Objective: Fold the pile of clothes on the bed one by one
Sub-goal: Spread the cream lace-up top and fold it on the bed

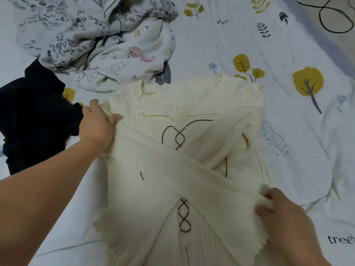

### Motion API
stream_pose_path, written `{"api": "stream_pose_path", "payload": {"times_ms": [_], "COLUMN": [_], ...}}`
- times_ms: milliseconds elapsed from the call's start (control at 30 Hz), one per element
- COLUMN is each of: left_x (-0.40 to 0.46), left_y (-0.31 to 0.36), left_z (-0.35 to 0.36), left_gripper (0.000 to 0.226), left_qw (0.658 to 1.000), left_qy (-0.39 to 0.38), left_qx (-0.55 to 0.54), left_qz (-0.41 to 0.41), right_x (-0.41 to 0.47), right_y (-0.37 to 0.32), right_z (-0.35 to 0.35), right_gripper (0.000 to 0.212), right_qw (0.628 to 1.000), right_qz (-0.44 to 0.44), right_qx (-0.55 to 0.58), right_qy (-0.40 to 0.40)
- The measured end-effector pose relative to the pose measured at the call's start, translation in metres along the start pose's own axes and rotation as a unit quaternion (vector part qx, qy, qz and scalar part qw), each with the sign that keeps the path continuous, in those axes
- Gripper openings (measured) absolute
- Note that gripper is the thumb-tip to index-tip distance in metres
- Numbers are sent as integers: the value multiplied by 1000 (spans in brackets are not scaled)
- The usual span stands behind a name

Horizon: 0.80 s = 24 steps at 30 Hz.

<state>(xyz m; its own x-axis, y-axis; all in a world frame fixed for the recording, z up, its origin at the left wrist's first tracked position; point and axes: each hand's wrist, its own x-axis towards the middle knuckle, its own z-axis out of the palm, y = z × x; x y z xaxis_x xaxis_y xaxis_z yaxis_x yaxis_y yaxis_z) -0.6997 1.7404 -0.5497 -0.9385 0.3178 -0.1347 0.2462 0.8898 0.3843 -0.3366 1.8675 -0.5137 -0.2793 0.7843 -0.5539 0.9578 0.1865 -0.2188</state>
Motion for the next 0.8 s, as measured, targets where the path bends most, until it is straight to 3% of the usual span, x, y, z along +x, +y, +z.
{"api": "stream_pose_path", "payload": {"times_ms": [33, 100, 167, 267, 367, 567, 667, 800], "left_x": [-4, -18, -45, -95, -113, -114, -142, -196], "left_y": [5, 16, 25, 27, 19, 22, 23, -10], "left_z": [3, 9, 22, 54, 73, 71, 58, 57], "left_gripper": [69, 70, 67, 69, 75, 75, 71, 62], "left_qw": [999, 994, 978, 932, 915, 919, 907, 872], "left_qy": [23, 75, 78, -19, -113, -142, -95, -121], "left_qx": [26, 62, 71, 126, 174, 212, 161, 148], "left_qz": [3, 53, 178, 339, 346, 301, 376, 451], "right_x": [0, -3, -10, -7, 10, 19, 10, -9], "right_y": [-3, -16, -35, -57, -50, -21, -9, 23], "right_z": [6, 20, 38, 73, 95, 94, 84, 77], "right_gripper": [34, 57, 58, 58, 57, 60, 61, 61], "right_qw": [997, 977, 944, 934, 943, 935, 928, 917], "right_qz": [-14, -84, -194, -275, -273, -290, -295, -321], "right_qx": [-54, -52, -24, -41, -101, -126, -131, -160], "right_qy": [55, 189, 266, 222, 160, 162, 188, 172]}}
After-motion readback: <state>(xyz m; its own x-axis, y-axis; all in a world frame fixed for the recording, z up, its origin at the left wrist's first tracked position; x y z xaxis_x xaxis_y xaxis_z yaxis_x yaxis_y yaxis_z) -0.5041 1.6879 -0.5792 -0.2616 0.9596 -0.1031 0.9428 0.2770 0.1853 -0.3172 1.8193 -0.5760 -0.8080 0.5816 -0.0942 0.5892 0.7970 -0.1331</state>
